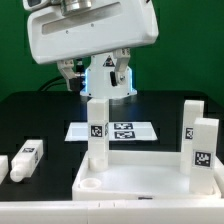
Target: Assemble desk
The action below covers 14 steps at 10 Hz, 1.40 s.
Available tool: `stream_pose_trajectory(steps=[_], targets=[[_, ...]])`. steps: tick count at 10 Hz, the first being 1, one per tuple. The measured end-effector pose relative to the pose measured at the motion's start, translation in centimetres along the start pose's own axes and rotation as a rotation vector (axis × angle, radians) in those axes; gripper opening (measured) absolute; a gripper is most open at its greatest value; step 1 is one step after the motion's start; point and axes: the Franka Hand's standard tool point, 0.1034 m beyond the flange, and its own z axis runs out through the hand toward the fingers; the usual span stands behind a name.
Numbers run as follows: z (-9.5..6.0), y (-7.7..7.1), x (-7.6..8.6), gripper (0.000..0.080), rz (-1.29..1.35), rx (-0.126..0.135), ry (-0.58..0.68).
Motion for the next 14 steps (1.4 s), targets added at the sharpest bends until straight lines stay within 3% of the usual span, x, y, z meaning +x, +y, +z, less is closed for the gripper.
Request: stream_pose_trajectory(steps=[1, 3, 4, 6, 8, 10, 11, 12, 13, 14], targets=[[0.2, 1.5, -0.2, 0.0649, -0.099, -0.005, -0.008], [0.9, 6.7, -0.5, 0.0649, -0.313, -0.032, -0.039], [1.7, 8.4, -1.5, 0.0649, -0.364, -0.049, -0.061], [1.4, 7.7, -1.2, 0.0649, -0.463, -0.055, -0.057], [1.6, 8.3, -1.2, 0.0649, -0.462, -0.057, -0.064], [3.3, 12.9, -0.8, 0.0649, -0.42, -0.092, -0.11], [3.9, 14.2, -0.7, 0.0649, -0.399, -0.096, -0.138], [4.3, 14.9, -0.7, 0.0649, -0.374, -0.092, -0.167], [4.4, 14.4, -0.5, 0.0649, -0.379, -0.107, -0.13], [4.5, 14.2, -0.7, 0.0649, -0.383, -0.106, -0.133]])
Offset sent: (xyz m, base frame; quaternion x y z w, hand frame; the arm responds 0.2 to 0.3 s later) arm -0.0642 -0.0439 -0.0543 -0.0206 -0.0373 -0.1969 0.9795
